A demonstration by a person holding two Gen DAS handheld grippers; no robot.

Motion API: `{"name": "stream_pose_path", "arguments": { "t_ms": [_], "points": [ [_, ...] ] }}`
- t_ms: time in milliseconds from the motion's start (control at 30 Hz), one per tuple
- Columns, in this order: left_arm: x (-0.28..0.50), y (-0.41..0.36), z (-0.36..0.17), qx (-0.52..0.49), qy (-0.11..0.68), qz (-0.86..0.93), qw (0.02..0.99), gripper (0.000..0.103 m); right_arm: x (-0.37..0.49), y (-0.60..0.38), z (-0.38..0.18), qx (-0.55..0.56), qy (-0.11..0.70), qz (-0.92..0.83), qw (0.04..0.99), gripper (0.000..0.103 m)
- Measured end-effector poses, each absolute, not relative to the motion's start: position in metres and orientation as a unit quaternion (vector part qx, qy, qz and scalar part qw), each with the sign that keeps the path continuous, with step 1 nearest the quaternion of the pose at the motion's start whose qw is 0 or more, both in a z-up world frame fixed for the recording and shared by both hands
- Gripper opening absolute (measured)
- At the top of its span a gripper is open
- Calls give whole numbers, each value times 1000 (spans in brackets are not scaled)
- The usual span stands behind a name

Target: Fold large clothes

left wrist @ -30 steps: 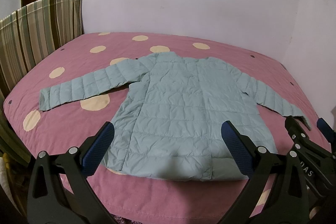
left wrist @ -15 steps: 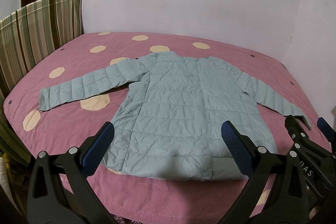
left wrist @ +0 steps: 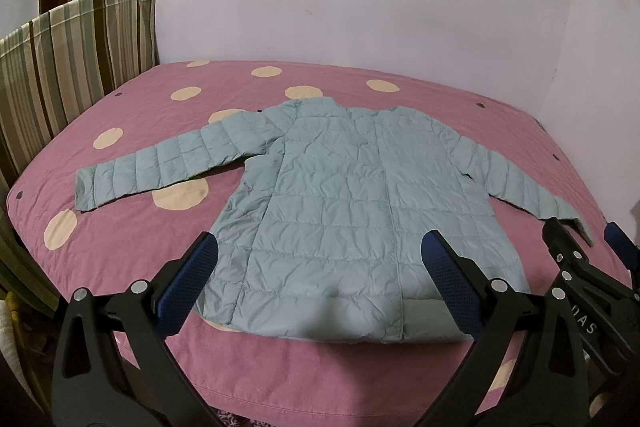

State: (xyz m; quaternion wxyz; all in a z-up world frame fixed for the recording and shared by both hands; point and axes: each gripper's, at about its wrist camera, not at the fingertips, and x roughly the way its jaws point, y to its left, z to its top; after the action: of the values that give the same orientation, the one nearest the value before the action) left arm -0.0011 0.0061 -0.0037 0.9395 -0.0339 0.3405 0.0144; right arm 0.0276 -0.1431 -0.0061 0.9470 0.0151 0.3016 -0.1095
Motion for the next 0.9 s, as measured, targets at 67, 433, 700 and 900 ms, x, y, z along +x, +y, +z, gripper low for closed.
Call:
{"name": "stream_pose_path", "arguments": {
  "t_ms": [67, 433, 700, 900],
  "points": [
    [-1, 6, -4, -34, 341, 14, 939, 101, 27, -143, -6, 15, 302, -109, 947, 98],
    [-1, 6, -4, -34, 341, 15, 939, 101, 29, -144, -8, 14, 301, -110, 947, 98],
    [-3, 7, -5, -34, 342, 14, 939, 101, 29, -144, -8, 14, 302, -109, 947, 98],
    [-3, 7, -7, -34, 343, 14, 939, 101, 30, -144, -7, 13, 302, -110, 947, 98]
  ]
}}
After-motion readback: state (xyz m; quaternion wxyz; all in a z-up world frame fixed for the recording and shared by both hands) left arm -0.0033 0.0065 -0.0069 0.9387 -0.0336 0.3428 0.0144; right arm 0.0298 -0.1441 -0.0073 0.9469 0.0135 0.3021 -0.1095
